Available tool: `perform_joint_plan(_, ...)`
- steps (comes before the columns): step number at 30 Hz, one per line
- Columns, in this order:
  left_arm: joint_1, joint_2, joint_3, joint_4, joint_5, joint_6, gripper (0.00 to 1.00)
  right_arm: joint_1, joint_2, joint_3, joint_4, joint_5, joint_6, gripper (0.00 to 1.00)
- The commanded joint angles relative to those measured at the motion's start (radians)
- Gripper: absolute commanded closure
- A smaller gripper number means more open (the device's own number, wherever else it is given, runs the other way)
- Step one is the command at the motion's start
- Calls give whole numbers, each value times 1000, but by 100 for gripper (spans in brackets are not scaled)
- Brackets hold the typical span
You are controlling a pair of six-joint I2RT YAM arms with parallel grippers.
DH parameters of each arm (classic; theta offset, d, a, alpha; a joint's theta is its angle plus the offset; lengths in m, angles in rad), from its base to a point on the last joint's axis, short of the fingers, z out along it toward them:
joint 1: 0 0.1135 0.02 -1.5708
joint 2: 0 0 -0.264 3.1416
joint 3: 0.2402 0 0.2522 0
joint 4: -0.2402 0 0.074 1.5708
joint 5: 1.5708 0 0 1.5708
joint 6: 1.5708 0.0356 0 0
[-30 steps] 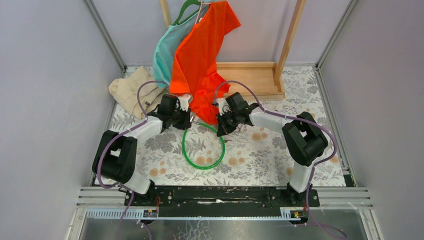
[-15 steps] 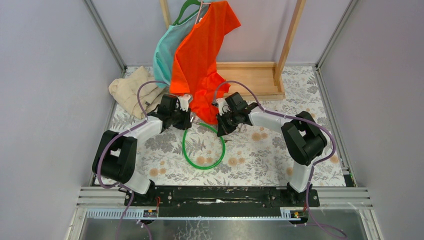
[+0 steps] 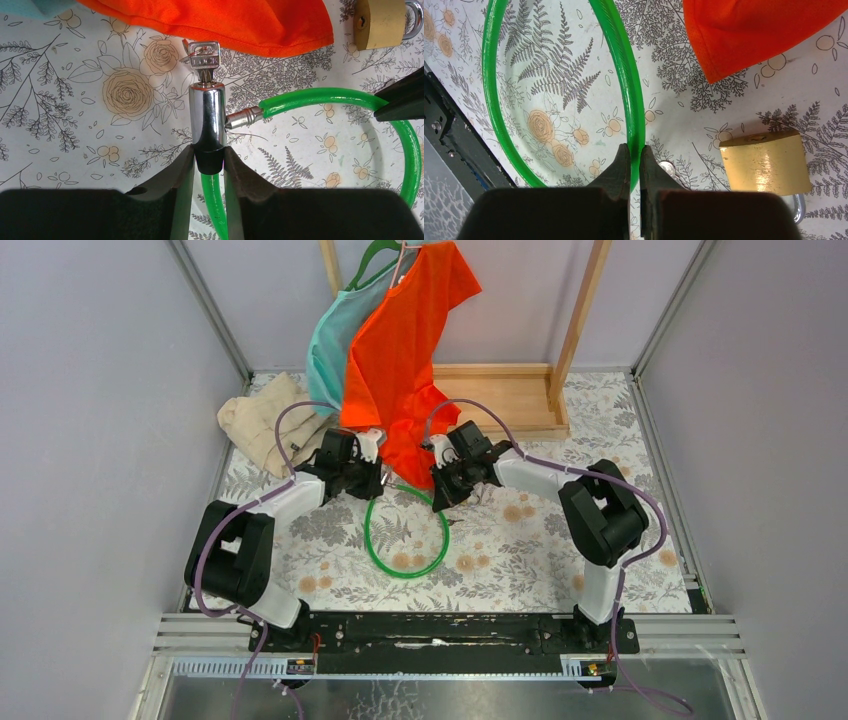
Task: Lock with the key
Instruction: Lock the lock.
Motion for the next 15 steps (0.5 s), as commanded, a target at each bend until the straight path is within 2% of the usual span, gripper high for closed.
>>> perform_joint_plan(1, -27, -10, 13, 86, 57, 14, 100, 27, -3, 76, 44, -118, 18, 100)
perform_joint_plan(9, -43, -3, 20, 63, 27, 34, 100, 27, -12, 74, 133, -270, 41, 100)
perform_joint_plan(15, -45, -15, 15, 60, 93, 39, 100, 26, 8, 86, 143, -254, 42, 99)
